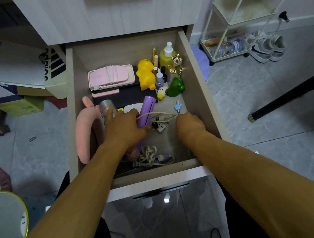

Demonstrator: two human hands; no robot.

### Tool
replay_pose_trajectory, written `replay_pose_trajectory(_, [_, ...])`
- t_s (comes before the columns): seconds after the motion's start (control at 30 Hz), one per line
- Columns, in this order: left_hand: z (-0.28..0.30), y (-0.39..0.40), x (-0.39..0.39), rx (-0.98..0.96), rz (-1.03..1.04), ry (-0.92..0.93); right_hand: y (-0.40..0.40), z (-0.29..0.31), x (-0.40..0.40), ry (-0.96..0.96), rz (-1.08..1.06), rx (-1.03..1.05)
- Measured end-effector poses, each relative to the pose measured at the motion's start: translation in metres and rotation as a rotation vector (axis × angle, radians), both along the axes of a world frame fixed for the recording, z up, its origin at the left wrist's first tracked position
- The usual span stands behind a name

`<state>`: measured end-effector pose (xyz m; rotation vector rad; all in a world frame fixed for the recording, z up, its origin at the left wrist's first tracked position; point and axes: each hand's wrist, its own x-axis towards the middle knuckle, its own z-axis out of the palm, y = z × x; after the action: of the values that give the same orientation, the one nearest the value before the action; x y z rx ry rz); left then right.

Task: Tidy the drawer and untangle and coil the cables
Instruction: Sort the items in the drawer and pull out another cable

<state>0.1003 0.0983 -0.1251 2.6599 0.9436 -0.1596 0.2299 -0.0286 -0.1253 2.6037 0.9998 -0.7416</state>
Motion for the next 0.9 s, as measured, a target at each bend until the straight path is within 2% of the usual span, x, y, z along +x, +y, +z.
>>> replay_pose_trajectory(0.07, [0.0,-0.001,0.0,0.007,-0.009,0.004,-0.001,0.0,0.001,-0.022,0.044,-0.022])
replay_pose_trajectory(0.2, [0.001,-0.002,0.0,0.02,-0.012,0.011,-0.002,-0.003,-0.001,0.05,0.042,-0.122])
replay_pose_trajectory(0.33, [0.001,-0.003,0.0,0.021,-0.021,0.024,-0.005,-0.004,-0.002,0.043,0.038,-0.128])
replay_pose_trajectory(0.43, [0.001,-0.002,0.0,0.046,-0.037,0.033,-0.005,-0.001,-0.002,0.03,0.055,-0.089])
replay_pose_trajectory(0.6, [0.0,-0.002,0.0,0.06,-0.048,0.054,0.0,0.0,0.005,-0.012,0.107,0.088])
replay_pose_trajectory(0.73, [-0.001,-0.002,0.0,0.062,-0.072,0.076,0.003,-0.009,0.002,0.086,0.13,-0.046])
replay_pose_trajectory(0.9, [0.0,-0.002,-0.003,0.072,-0.073,0.066,-0.002,-0.01,-0.001,0.075,0.145,-0.101])
